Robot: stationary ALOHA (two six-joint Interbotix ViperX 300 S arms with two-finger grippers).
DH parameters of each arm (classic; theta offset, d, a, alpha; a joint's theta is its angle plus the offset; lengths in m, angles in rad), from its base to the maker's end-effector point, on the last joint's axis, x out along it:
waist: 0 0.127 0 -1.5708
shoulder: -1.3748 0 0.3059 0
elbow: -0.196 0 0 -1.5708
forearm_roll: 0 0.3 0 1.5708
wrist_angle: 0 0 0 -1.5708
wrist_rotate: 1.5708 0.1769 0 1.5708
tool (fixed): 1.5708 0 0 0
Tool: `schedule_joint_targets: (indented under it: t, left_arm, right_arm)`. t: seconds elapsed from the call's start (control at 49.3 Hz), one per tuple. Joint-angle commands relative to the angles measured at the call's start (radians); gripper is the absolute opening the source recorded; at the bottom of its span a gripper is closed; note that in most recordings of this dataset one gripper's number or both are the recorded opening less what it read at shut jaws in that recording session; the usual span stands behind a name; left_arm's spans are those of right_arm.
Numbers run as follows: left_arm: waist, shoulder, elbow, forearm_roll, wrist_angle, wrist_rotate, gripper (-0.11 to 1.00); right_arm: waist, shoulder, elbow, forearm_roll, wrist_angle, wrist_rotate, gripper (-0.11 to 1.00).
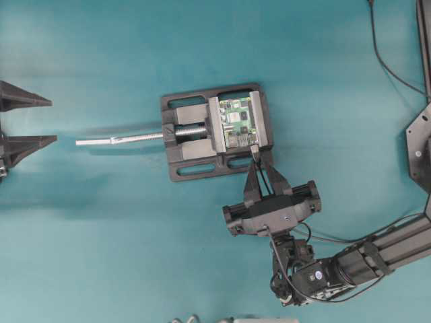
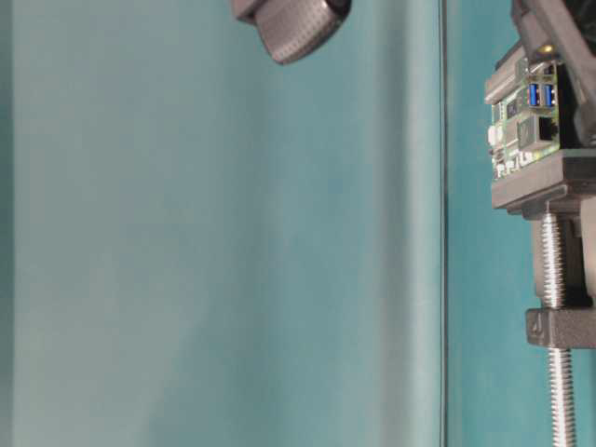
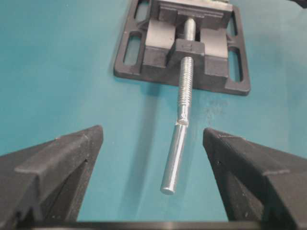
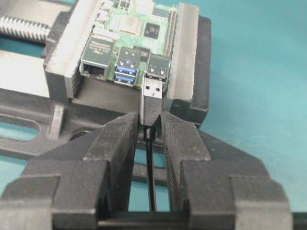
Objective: Insert the USB into the fixed PCB.
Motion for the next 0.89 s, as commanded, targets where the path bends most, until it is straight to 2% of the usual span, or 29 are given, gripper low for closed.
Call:
schedule_joint_targets:
  t: [0.0, 0.873]
  left_arm:
    - [0.002, 0.006, -0.012, 0.003, -0.008, -0.008, 1.00]
    - [0.002, 0.006, -0.012, 0.003, -0.009, -0.008, 1.00]
  right_arm:
    - [-0.002, -0.048, -0.008, -0.009, -0.012, -0.005, 0.21]
    - [-0.014, -0.049, 0.008, -0.003, 0.011, -0.006, 0.21]
